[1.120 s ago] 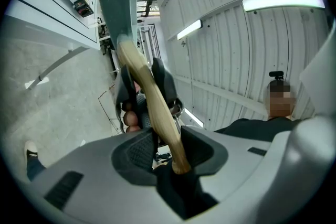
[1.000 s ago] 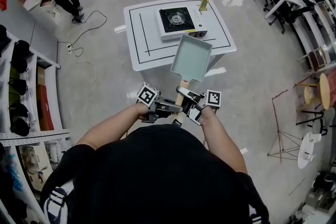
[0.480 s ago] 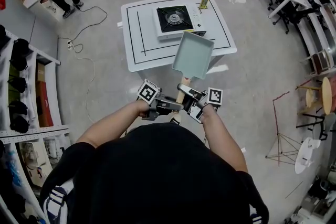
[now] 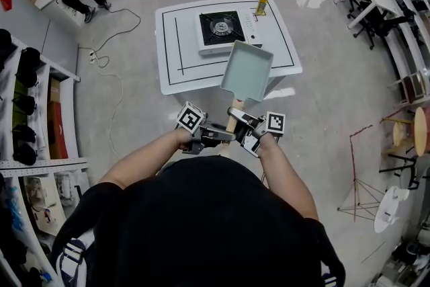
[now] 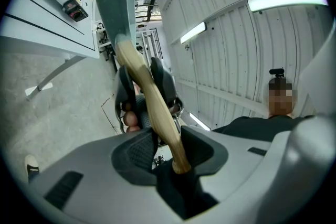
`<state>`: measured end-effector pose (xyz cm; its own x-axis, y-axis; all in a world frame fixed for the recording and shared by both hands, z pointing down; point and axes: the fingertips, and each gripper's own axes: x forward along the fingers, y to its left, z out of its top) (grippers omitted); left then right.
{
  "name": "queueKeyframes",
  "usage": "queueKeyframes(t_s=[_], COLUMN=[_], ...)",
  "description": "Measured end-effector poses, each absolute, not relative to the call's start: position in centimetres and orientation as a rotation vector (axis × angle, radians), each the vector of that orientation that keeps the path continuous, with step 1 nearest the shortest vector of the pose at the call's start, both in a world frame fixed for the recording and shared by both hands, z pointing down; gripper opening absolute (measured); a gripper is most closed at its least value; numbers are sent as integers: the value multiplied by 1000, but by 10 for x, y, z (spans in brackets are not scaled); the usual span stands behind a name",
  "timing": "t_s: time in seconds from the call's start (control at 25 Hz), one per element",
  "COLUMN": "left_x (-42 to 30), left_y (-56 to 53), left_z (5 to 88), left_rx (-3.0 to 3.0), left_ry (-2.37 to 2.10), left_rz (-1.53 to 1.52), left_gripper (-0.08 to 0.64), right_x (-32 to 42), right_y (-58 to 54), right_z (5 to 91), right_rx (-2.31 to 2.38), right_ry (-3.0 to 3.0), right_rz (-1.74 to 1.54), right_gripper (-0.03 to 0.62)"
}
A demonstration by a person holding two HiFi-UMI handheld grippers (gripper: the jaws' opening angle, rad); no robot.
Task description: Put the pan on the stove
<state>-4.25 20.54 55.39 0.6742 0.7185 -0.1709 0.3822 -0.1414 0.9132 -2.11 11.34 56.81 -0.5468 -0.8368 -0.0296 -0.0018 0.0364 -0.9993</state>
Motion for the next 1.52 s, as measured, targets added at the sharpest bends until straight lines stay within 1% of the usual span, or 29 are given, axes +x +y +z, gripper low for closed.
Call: queueKeyframes(t_s=[0.96,1.52], left_x=[22,33], left_y=[204,211], left_z=[556,543], left_rx=[1761,1730], left_ry=[821,850], left_rz=[339,303], left_gripper=[144,146], right_x=[38,50], right_y=[108,114], right_z=[569,559], right_rx=[-812,-803], right_ry=[1702,1703], right_rz=[-1620,-1602], right_gripper=[117,117])
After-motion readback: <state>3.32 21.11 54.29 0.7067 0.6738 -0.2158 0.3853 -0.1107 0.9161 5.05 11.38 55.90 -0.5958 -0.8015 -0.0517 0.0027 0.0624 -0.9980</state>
